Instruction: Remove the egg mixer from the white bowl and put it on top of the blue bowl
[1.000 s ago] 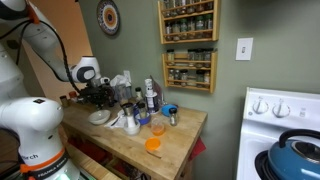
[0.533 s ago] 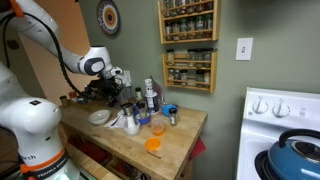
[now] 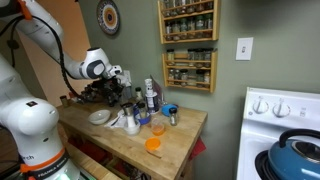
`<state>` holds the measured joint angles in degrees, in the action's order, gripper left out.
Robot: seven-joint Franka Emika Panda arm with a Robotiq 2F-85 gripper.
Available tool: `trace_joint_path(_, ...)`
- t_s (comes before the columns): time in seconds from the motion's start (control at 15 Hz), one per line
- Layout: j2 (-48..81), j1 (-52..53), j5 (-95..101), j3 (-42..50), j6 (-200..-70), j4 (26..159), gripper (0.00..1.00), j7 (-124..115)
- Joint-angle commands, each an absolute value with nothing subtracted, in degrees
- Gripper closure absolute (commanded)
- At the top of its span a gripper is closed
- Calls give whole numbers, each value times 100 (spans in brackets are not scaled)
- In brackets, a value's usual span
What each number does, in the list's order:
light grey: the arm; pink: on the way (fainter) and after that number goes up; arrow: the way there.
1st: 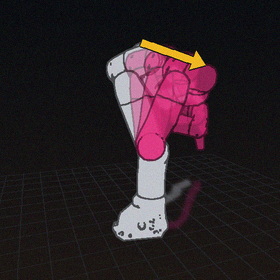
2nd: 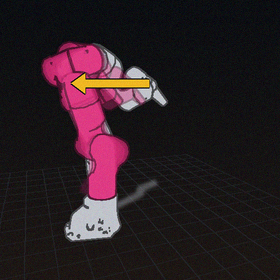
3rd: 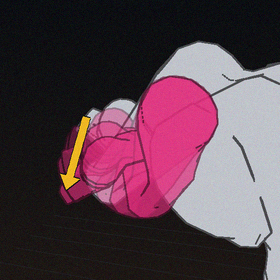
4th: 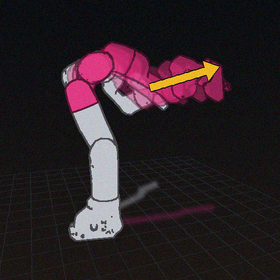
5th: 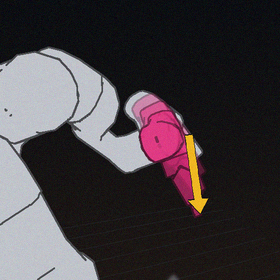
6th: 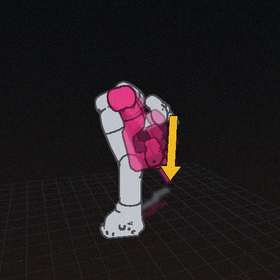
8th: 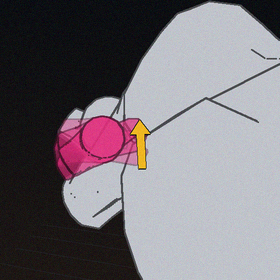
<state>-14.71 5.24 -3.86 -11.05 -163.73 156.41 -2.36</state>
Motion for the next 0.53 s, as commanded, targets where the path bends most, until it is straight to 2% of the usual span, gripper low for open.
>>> trace_joint_path(0.0, -1213, -985, 923, -2261, -17085, 15744, 98, -1811)
trace_joint_path(0.27, -1758, -2634, 2443, -3866, -16159, 15500, 98, -3570)
trace_joint_path(0.47, -1736, -3030, 3212, -4883, -15078, 15137, 98, -4801)
